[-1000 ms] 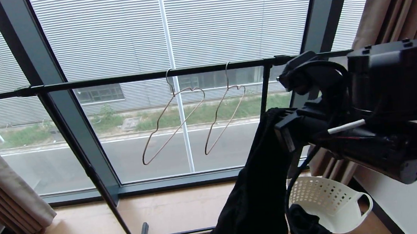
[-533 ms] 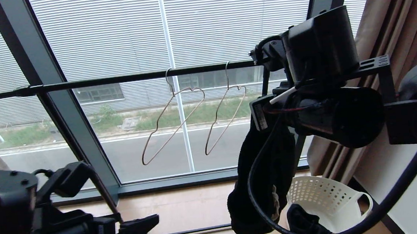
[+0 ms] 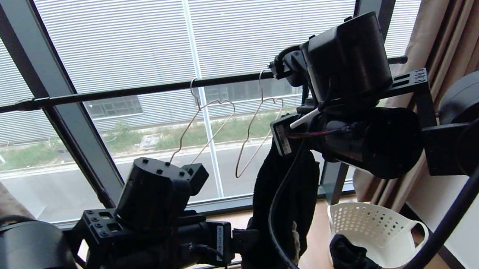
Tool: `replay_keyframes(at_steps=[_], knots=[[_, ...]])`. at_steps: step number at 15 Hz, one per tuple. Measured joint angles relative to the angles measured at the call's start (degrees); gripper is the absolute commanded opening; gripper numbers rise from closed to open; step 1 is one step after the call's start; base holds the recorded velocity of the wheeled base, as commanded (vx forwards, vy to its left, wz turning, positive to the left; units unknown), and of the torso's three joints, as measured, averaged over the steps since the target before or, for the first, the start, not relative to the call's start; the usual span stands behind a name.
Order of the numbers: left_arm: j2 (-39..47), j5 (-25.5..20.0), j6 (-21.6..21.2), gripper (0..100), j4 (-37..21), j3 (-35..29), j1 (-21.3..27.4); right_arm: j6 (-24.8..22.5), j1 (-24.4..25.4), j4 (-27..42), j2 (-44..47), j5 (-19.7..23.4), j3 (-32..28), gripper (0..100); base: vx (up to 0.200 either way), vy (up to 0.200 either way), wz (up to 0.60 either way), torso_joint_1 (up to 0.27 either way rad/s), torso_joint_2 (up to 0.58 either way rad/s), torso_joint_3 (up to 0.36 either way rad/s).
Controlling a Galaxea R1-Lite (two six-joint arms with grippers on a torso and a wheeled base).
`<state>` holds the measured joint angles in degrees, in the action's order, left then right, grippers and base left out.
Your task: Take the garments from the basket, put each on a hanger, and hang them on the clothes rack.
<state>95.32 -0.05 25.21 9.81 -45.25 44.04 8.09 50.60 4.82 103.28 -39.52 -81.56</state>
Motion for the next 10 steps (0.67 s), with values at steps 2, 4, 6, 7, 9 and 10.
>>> replay_keyframes(at_steps=[2,4,6,7,9,10], knots=[[2.94,1.96,0.00,100,0.66,-0.66,0.18,0.09,1.27,-0.15,-0.55,-0.11,-0.11,0,0.000,0.000,0.00,0.000,0.00,0.000],[5.86,3.90,0.00,100,1.49,-0.80,0.18,0.09,2.28,-0.17,-1.62,-0.11,-0.09,0,0.000,0.000,0.00,0.000,0.00,0.000],[8.42,6.91,0.00,100,1.60,-0.77,0.16,0.13,2.76,-0.33,-2.73,-0.11,0.13,0,0.000,0.000,0.00,0.000,0.00,0.000],[9.36,8.42,0.00,100,1.56,-0.48,0.18,0.30,2.80,-0.39,-3.30,-0.13,0.35,0,0.000,0.000,0.00,0.000,0.00,0.000],[10.13,9.52,0.00,100,1.56,0.20,0.24,0.63,1.85,-0.57,-4.27,-0.57,1.34,0,0.000,0.000,0.00,0.000,0.00,0.000],[10.08,10.01,-0.01,100,1.54,0.72,0.24,0.72,0.96,-0.72,-4.66,-0.90,2.01,0,0.000,0.000,0.00,0.000,0.00,0.000]])
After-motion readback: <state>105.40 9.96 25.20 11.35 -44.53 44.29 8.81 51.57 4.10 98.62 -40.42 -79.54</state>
